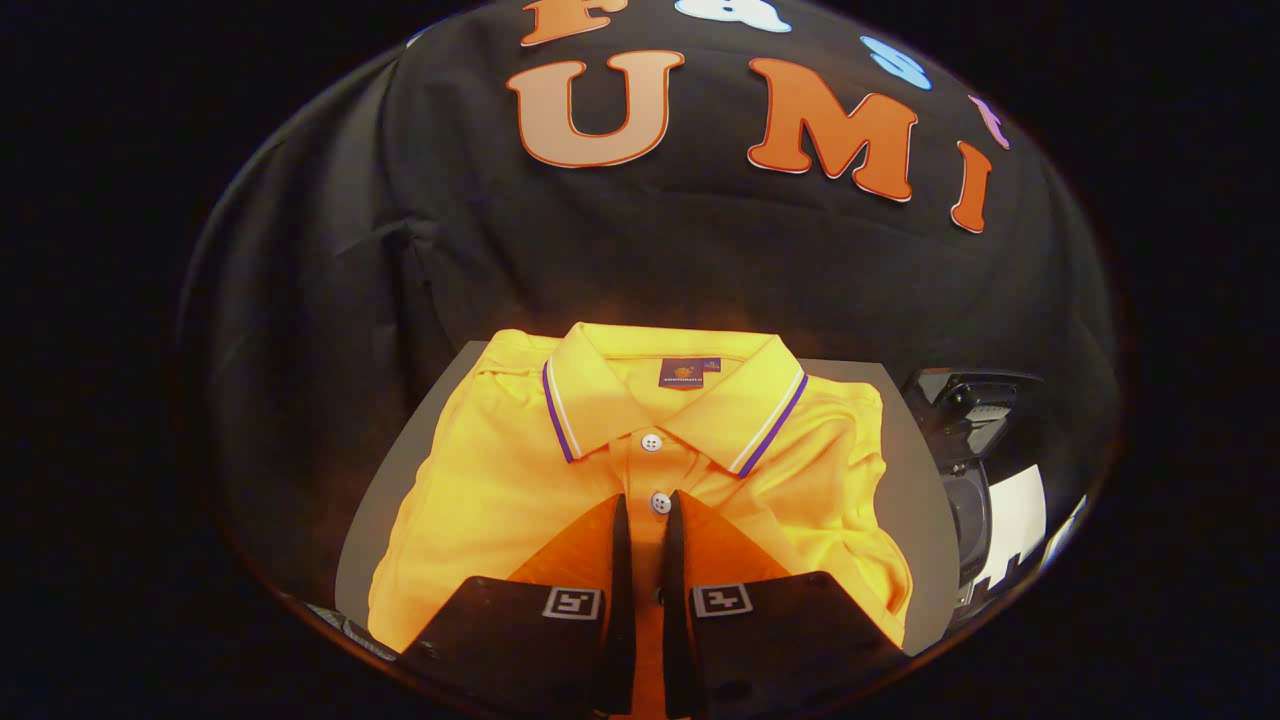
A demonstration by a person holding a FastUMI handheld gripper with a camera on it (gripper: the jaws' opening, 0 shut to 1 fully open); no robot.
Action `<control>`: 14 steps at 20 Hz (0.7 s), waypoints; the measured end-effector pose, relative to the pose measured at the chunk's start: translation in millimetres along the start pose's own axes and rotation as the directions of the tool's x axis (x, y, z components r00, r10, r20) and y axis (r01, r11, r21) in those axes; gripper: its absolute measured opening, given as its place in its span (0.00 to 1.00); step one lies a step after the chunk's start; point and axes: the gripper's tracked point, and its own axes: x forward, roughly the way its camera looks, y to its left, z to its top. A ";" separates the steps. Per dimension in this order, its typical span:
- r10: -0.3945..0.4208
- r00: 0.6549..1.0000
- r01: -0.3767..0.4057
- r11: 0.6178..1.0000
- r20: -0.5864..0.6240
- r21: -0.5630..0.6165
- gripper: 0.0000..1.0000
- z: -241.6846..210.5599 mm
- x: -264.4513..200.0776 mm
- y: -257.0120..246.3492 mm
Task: Put the clothes into the washing machine and then close the washing machine lid.
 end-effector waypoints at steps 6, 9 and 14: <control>0.053 0.998 -0.054 0.997 0.024 0.052 0.13 2.8 -3.6 0.4; 0.108 0.991 -0.114 0.990 0.081 0.079 0.12 12.9 -16.7 -3.4; 0.183 0.966 -0.200 0.976 0.183 0.084 0.12 52.7 -65.1 -20.8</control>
